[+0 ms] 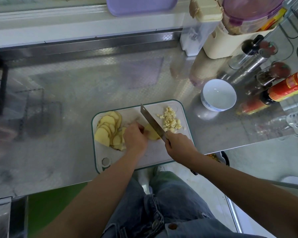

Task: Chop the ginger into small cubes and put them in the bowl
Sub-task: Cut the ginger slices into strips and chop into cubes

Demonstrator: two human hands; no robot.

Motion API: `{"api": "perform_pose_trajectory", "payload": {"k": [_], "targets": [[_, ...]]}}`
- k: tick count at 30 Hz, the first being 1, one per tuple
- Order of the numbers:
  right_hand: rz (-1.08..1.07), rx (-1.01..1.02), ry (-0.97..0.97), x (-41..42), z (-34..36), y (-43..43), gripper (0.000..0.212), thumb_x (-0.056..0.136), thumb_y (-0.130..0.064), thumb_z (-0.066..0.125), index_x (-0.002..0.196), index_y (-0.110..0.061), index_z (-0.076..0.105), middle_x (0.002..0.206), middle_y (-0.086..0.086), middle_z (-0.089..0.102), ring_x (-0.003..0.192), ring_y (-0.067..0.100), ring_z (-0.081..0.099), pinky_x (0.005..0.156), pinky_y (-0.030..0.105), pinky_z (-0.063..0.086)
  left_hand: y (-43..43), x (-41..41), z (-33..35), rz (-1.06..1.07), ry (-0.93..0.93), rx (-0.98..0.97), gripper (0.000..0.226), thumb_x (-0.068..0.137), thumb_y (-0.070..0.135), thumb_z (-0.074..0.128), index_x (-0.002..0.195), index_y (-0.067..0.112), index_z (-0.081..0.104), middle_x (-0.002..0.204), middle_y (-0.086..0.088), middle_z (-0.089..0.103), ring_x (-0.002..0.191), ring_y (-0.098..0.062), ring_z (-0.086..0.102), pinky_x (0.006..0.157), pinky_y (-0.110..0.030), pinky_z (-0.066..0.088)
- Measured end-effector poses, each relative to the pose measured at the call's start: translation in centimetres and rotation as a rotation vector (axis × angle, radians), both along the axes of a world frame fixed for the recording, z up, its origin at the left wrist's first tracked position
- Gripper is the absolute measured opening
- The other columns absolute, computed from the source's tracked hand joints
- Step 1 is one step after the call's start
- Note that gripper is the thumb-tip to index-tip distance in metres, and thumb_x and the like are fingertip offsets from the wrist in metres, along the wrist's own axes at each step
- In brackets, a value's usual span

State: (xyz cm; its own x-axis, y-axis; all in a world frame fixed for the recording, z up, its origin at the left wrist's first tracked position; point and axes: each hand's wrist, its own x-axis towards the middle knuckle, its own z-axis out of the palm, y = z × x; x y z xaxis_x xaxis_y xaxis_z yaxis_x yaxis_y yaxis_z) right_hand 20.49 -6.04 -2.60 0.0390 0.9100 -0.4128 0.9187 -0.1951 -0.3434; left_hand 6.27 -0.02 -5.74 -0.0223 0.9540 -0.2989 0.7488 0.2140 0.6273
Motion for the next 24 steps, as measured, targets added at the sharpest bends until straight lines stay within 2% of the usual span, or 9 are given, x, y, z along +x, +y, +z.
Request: {"api": "perform_pose_trajectory", "payload": {"k": [3,6,8,10,14,18,21,24], "targets": [[-0.019,0.023,-0.004,-0.5,-0.8,0.6,0.015,0.099,-0.024,0.04,0.095,-0.015,0.051,0.067,-0.002,0.045,0.06,0.016,0.049,0.052,0.023,0.032,0.3,-0.1,0.0,0.018,0.014,-0.028,0.015,0.085,0.016,0.07,0.098,0.009,0.068,0.098,-0.007,0.069,0.092,-0.022,0.063,0.083,-0.037,0.05],[-0.042,0.031,0.008,-0.9,-1.4,0.7,0.018,0.1,-0.026,0.04,0.103,-0.014,0.053,0.076,0.003,0.056,0.066,0.02,0.055,0.062,0.031,0.05,0.5,-0.2,0.0,0.012,0.007,-0.059,0.018,0.082,0.017,0.072,0.099,0.009,0.069,0.099,-0.007,0.07,0.094,-0.023,0.063,0.086,-0.038,0.05],[-0.051,0.042,0.011,-0.9,-1.5,0.6,0.019,0.1,-0.028,0.04,0.106,-0.015,0.052,0.081,0.007,0.06,0.068,0.022,0.058,0.066,0.035,0.053,0.6,-0.2,0.0,0.012,0.0,-0.075,0.019,0.082,0.018,0.073,0.098,0.009,0.071,0.097,-0.007,0.071,0.093,-0.023,0.064,0.085,-0.038,0.05],[-0.049,0.053,0.014,-0.6,-1.4,0.5,0.018,0.1,-0.028,0.041,0.104,-0.014,0.052,0.081,0.009,0.061,0.067,0.024,0.057,0.066,0.037,0.053,0.6,-0.3,0.1,0.018,-0.001,-0.085,0.018,0.082,0.019,0.074,0.096,0.01,0.071,0.096,-0.007,0.072,0.092,-0.023,0.065,0.083,-0.036,0.051],[-0.052,0.083,0.059,0.2,-0.5,0.6,0.017,0.099,-0.026,0.042,0.091,-0.014,0.051,0.073,0.007,0.057,0.061,0.022,0.053,0.056,0.029,0.043,0.6,-0.3,0.2,0.031,-0.021,-0.103,0.016,0.082,0.021,0.074,0.093,0.01,0.072,0.092,-0.008,0.073,0.087,-0.022,0.066,0.08,-0.035,0.052],[0.012,0.028,0.043,0.5,0.6,0.6,0.021,0.1,-0.028,0.041,0.095,-0.013,0.055,0.079,0.007,0.06,0.067,0.02,0.056,0.063,0.031,0.05,0.7,-0.3,0.2,0.043,-0.042,-0.128,0.018,0.082,0.023,0.075,0.093,0.01,0.072,0.088,-0.009,0.073,0.083,-0.022,0.068,0.083,-0.039,0.053],[0.039,-0.014,0.025,0.4,1.0,0.5,0.021,0.101,-0.027,0.039,0.094,-0.014,0.053,0.076,0.006,0.058,0.064,0.019,0.054,0.059,0.027,0.043,0.8,-0.3,0.1,0.026,-0.031,-0.144,0.02,0.083,0.027,0.074,0.095,0.01,0.072,0.089,-0.007,0.072,0.085,-0.022,0.067,0.084,-0.039,0.053],[0.038,-0.025,0.013,0.1,0.7,0.4,0.021,0.101,-0.026,0.039,0.098,-0.012,0.053,0.075,0.005,0.055,0.063,0.018,0.053,0.057,0.026,0.042,0.8,-0.3,0.2,0.024,-0.027,-0.147,0.02,0.082,0.027,0.074,0.094,0.011,0.073,0.088,-0.006,0.073,0.083,-0.021,0.068,0.083,-0.039,0.054]]}}
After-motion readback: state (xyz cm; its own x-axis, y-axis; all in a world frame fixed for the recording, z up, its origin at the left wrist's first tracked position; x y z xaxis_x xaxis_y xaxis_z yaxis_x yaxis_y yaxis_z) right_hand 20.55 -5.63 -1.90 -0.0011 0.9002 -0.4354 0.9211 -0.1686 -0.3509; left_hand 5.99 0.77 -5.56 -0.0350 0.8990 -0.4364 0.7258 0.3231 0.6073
